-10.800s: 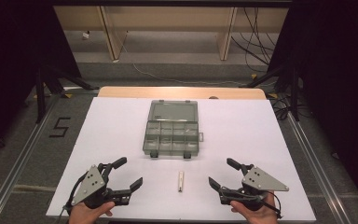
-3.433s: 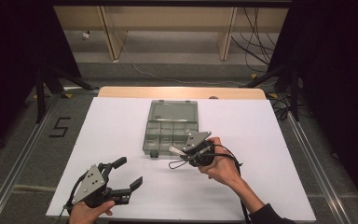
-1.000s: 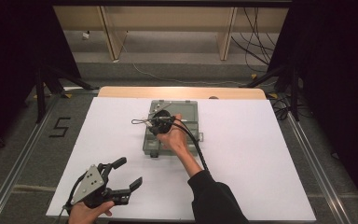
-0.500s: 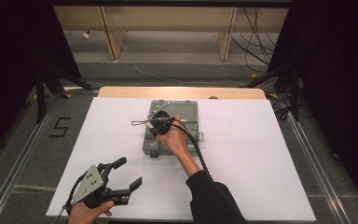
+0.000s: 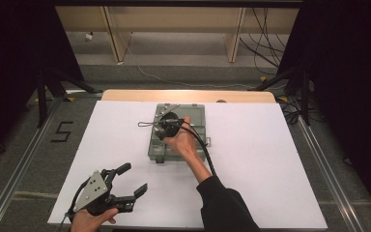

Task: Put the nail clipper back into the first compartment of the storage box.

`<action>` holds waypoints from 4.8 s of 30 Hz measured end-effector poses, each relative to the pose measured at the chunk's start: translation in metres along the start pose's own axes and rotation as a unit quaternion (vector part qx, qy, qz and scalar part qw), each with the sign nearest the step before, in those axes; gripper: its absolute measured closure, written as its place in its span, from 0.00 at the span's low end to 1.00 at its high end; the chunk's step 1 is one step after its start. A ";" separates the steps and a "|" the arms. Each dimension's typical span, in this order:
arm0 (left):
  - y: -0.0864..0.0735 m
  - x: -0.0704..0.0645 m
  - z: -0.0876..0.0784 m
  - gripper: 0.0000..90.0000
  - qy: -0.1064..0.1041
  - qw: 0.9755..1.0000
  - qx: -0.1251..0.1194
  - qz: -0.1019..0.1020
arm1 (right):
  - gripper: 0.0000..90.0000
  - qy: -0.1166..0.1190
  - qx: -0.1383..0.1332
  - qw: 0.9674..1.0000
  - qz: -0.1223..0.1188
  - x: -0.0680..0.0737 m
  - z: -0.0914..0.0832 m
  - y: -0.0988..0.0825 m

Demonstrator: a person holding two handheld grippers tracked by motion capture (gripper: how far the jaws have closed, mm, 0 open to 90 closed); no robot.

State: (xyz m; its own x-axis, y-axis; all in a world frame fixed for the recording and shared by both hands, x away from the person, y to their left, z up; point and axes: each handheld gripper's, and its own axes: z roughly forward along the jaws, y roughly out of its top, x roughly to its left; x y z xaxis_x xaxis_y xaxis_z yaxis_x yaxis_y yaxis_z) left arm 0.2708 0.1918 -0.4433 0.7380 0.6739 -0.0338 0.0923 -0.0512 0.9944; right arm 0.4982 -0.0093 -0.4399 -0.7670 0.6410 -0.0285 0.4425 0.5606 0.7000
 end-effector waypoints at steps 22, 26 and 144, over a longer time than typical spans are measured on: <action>-0.001 0.001 0.001 0.18 0.003 1.000 0.004 0.003 | 0.32 0.017 -0.034 0.998 -0.051 0.013 -0.063 0.006; -0.001 0.001 0.001 0.18 0.005 1.000 0.004 -0.002 | 0.22 0.026 -0.031 0.998 -0.050 0.013 -0.070 0.003; 0.000 -0.001 0.000 0.18 0.005 1.000 0.007 -0.007 | 0.18 0.007 -0.254 0.967 0.016 0.017 -0.206 -0.165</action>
State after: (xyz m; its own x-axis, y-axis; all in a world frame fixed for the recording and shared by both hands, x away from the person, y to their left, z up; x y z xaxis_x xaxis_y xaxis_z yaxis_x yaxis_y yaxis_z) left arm 0.2696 0.1910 -0.4435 0.7302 0.6816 -0.0472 0.1125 -0.0518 0.9923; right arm 0.3162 -0.1989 -0.4091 -0.7650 0.6440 0.0058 0.1827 0.2083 0.9609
